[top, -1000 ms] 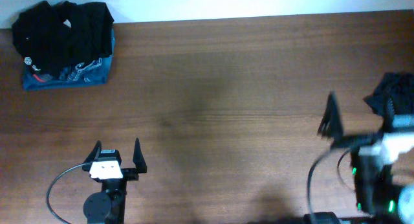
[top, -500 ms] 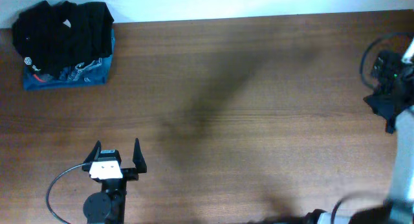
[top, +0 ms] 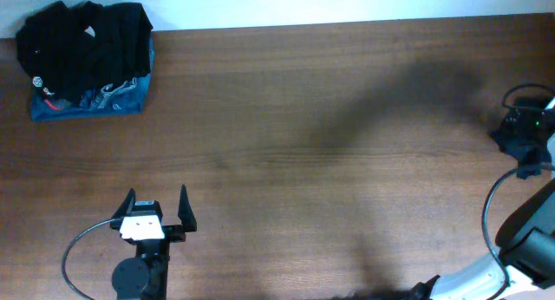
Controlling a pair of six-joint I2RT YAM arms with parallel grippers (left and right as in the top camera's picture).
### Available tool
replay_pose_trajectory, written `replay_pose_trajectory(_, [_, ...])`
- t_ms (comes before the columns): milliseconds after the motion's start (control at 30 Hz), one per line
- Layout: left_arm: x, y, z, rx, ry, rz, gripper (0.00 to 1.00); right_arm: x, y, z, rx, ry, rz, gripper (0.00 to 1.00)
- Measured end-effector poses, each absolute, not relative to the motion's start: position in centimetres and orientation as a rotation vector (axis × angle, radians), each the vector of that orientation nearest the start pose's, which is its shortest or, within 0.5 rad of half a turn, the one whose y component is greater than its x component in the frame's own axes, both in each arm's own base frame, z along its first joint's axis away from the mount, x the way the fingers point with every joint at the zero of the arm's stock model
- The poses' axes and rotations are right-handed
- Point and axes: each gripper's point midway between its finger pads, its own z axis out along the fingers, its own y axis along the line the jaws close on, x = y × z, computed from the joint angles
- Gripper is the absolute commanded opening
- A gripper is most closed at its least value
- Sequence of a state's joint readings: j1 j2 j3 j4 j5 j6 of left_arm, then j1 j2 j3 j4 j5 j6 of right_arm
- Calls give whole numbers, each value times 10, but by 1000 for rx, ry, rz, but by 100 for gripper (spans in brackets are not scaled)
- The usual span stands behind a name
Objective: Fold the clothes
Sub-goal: 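Reach the right gripper to the crumpled dark t-shirt at right edge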
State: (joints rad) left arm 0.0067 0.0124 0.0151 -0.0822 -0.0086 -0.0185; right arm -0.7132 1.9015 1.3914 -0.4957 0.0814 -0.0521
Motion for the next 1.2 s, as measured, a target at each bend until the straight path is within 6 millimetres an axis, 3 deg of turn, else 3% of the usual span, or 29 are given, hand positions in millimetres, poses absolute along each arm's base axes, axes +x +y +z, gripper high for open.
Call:
replay_pose_trajectory(67, [246, 3, 158, -27, 1650, -2, 99, 346, -331, 83, 911, 2477, -386, 99])
replay_pose_trajectory(200, [246, 3, 158, -27, 1650, -2, 99, 312, -360, 78, 1035, 2454, -384, 96])
replay_pose_trajectory(333, [246, 3, 158, -27, 1650, -2, 99, 298, -368, 76, 1058, 2428, -258, 90])
replay_pose_trajectory(667, [246, 3, 158, -27, 1650, -2, 99, 317, -345, 77, 941, 2436, -90, 89])
replay_pose_trajectory(933, [246, 3, 158, -27, 1650, -2, 99, 320, -343, 74, 878, 2503, -209, 89])
replay_pose_trajectory(1200, [246, 3, 158, -27, 1650, -2, 99, 315, -347, 66, 854, 2542, -251, 99])
